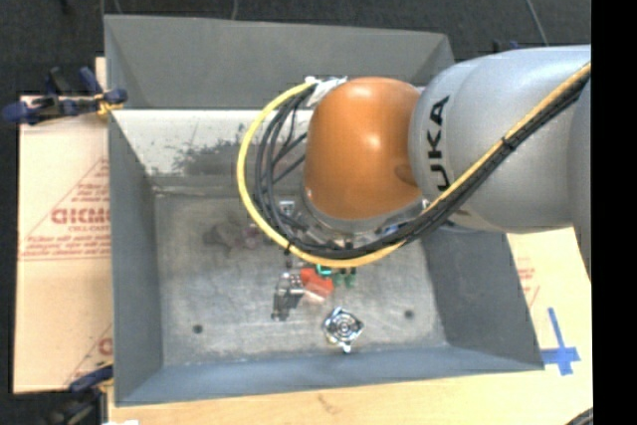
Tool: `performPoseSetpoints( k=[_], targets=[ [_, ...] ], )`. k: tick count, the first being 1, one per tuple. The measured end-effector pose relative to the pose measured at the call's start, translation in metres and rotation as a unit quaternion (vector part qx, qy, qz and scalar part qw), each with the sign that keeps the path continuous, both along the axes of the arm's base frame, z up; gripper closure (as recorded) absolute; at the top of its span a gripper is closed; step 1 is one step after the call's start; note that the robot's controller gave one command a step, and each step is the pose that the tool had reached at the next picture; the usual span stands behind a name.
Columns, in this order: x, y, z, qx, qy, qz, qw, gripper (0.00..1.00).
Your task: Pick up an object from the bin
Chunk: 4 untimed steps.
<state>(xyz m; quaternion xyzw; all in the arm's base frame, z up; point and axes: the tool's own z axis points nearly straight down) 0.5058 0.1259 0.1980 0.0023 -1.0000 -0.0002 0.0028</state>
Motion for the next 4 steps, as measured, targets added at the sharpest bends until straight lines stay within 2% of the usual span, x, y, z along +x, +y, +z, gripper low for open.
performPoseSetpoints(
  k=[1,2,3,4],
  targets=[
    [0.069,0.012,-0.051,0.000,-0.0052,0.011,0.9999,0.00],
    [0.090,-0.005,-0.123,0.000,-0.0058,0.030,0.9995,0.00],
    [0.090,-0.003,-0.118,0.001,-0.0064,0.029,0.9996,1.00],
    [0.115,-0.007,0.000,0.000,-0.0093,0.132,0.9912,1.00]
  ],
)
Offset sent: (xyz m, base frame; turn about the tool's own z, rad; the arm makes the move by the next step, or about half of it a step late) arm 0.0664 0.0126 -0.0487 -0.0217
